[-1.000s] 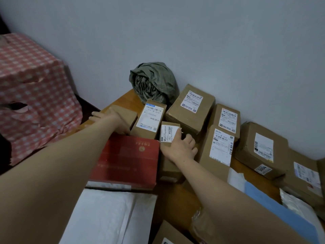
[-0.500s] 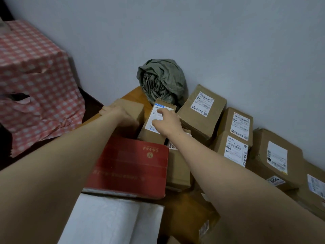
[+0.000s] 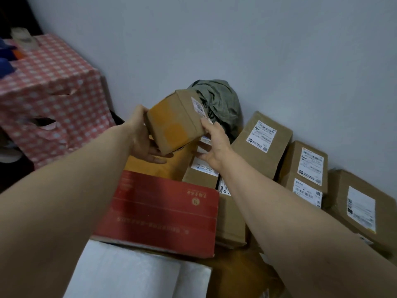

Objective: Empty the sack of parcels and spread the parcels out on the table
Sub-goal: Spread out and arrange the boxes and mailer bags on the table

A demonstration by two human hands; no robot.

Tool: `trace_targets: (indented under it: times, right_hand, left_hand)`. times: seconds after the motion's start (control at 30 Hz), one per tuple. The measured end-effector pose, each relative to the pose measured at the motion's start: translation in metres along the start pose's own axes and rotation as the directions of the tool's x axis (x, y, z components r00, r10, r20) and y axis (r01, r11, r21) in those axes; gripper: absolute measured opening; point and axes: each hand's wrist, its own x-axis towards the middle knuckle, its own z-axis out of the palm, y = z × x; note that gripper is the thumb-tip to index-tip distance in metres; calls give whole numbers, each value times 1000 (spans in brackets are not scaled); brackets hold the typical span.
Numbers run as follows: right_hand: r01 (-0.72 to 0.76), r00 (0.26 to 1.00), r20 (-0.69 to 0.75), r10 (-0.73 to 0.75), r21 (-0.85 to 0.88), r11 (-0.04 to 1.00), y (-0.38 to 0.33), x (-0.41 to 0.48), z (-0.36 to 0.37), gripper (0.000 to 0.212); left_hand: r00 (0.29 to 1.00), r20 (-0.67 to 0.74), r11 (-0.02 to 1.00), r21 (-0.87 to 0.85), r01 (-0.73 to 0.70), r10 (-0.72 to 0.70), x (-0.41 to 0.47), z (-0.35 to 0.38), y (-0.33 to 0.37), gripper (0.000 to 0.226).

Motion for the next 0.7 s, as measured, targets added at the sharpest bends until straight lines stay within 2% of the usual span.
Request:
trace_targets:
  times: [0.07,0.17,0.2,0.23,0.3,0.33,0.37,0.43,0.47,0.5,0.57,0.7]
  right_hand:
    - [-14,1000,9,13,88,996,1,3,-4,85]
    - [20,999,44,-19,-21,1000,6,2,-4,84]
    - [31,999,46,-28,-81,996,9,3,-1,84]
    - [41,998,44,-35,-141,989,11,3,4,88]
    - [74,997,28,-69,-298,952,16,1,16,99]
    - [97,995,20,-97,-390,916,18,2,20,100]
    - [123,991,19,-129,-470,874,21,5,23,96]
    - [193,978,55,-202,-609,769,22,5,25,79]
    - [225,970,85,-226,-666,712,23,4,25,68]
    - [250,964,118,-238,-706,662,24,6,23,59]
    - [247,967,153,-202,-752,611,26,5,22,47]
    - [252,967,182,-181,-802,541,24,-10,18,48]
  left_hand:
    - [997,-78,999,32,-18,20,3,-3,-2,49]
    - [949,-301,989,138,-49,89,2,-1,-4,17]
    - [936,-337,985,164,-50,103,2,-1,-3,22]
    - [943,-315,984,169,-53,105,1,-2,-2,40]
    - [976,-214,982,188,-5,46,1,1,1,91]
    - [986,-166,977,213,11,25,0,3,0,100]
    - [988,-148,970,245,2,35,-1,6,-2,92]
    - [972,-203,957,285,-57,119,2,10,-7,52]
    - [956,-249,949,305,-77,157,4,12,-10,39]
    - [940,-281,938,335,-91,192,5,14,-12,35]
    - [933,-290,909,408,-83,215,4,15,-15,42]
    - [918,-300,824,565,-47,259,-3,16,-19,47]
